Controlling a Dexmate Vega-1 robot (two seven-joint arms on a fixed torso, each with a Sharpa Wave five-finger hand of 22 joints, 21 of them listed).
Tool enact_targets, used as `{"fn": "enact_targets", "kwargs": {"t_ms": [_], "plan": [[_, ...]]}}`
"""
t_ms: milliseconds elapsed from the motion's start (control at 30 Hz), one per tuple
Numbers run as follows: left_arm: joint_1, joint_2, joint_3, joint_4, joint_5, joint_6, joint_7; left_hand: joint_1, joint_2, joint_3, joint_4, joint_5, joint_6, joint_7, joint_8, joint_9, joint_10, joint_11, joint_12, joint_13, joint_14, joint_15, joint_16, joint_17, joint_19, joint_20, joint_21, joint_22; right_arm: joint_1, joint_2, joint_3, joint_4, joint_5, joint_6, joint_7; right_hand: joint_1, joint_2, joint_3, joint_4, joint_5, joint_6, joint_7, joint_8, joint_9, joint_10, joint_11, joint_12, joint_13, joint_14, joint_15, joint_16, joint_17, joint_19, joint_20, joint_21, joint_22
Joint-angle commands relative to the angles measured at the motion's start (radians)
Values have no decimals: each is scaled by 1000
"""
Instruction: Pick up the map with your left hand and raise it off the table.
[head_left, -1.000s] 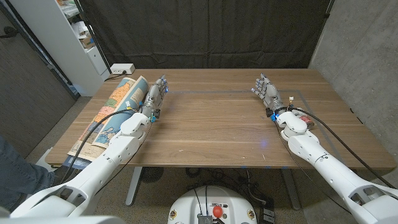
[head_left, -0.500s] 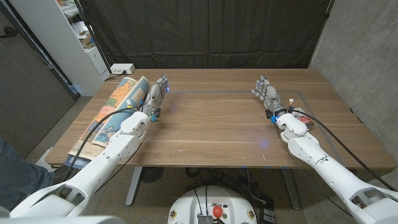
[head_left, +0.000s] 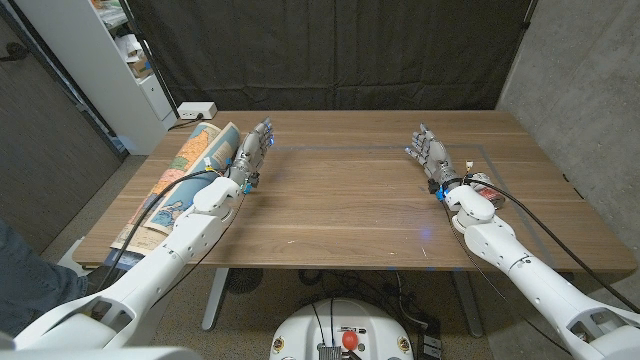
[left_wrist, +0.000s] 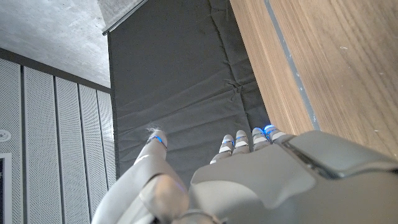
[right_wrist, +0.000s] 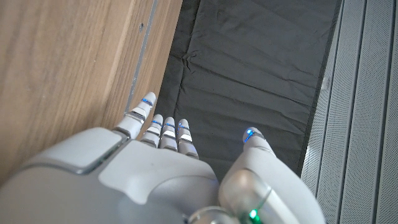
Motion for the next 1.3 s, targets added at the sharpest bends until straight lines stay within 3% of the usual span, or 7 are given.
{"fn": "enact_targets", "kwargs": {"t_ms": [33,1300], "plan": [[44,36,-14,-73,4,8,14,9,8,9,-5,3,11,25,9,2,6,5,7,4,4,6,5,2,0,11,9,2,-11,-9,4,-17,5,-15,-9,10,7,6,-3,6,10,1,5,6,0,11,6,4,-1,7,4,0,-2,0,3,2],[177,185,-117,-293,35,49,105,27,24,17,-21,-2,30,27,12,2,23,10,13,3,22,8,9,2,10,21,12,1,-6,-18,7,-7,16,-41,-5,14,15,8,-7,9,14,0,4,6,4,11,7,4,0,8,4,-6,-7,2,4,2]]}}
